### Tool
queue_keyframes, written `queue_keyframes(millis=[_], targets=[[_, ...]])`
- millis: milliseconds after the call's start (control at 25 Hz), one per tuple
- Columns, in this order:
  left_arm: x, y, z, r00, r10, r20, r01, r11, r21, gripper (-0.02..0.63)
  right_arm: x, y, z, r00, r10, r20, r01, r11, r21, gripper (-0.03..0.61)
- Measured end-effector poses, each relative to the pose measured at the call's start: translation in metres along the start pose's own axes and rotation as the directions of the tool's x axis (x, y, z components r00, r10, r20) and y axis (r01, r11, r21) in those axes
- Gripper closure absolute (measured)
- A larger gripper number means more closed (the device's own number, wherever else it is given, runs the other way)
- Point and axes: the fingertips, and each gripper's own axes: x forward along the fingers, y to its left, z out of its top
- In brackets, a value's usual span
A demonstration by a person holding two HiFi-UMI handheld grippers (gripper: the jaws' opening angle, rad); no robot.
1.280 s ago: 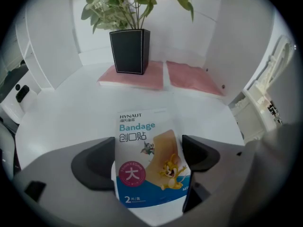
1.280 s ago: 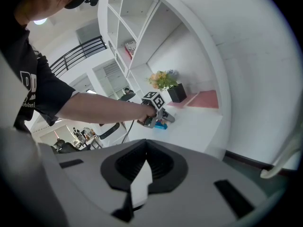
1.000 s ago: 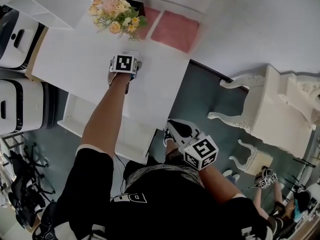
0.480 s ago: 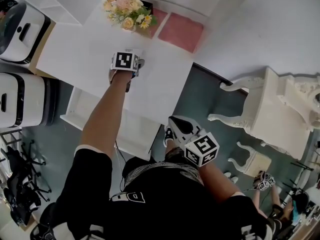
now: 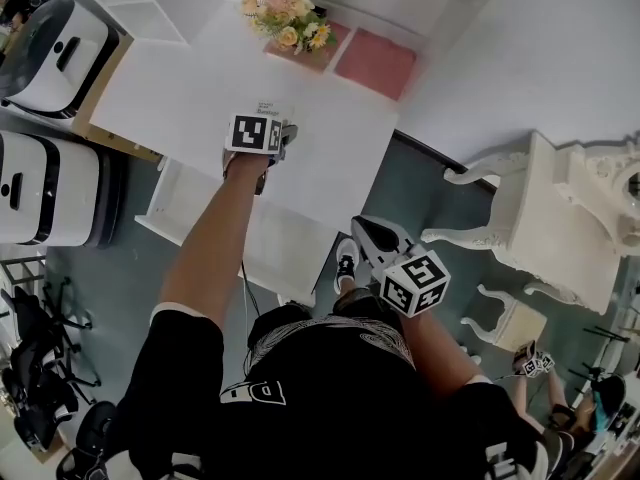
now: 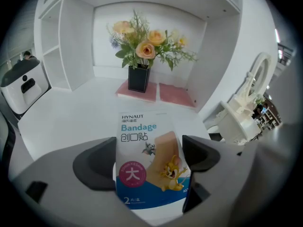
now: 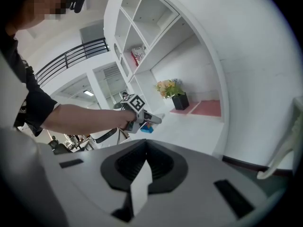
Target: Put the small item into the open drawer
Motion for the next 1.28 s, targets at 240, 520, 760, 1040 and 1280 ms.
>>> queue_keyframes(millis=[240, 520, 760, 1040, 1280], targets=[[-0.048, -0.005, -0.017, 0.996, -0.046, 0.075, 0.046, 0.999, -0.003, 0.186, -0.004, 0.021, -0.001, 1.000, -0.013, 0.021, 0.013, 1.000, 0.023, 0.569], [-0.106, -0.004, -0.038, 0.986, -0.075, 0.150, 0.072, 0.997, 0.023, 0.187, -0.007, 0.051, -0.002, 0.999, -0.013, 0.031, 0.014, 1.000, -0.023, 0.569], [-0.146, -0.009, -0.056, 0.976, -0.106, 0.189, 0.095, 0.993, 0.069, 0.186, 0.000, 0.070, -0.008, 1.000, -0.014, 0.016, 0.015, 0.998, -0.053, 0.569], [-0.175, -0.017, -0.090, 0.972, -0.119, 0.201, 0.097, 0.988, 0.119, 0.186, 0.009, 0.088, -0.016, 1.000, -0.023, 0.009, 0.023, 0.995, -0.093, 0.569], [-0.170, -0.031, -0.131, 0.970, -0.159, 0.182, 0.132, 0.980, 0.150, 0.187, 0.010, 0.094, -0.024, 1.000, -0.028, -0.004, 0.028, 0.994, -0.107, 0.569]])
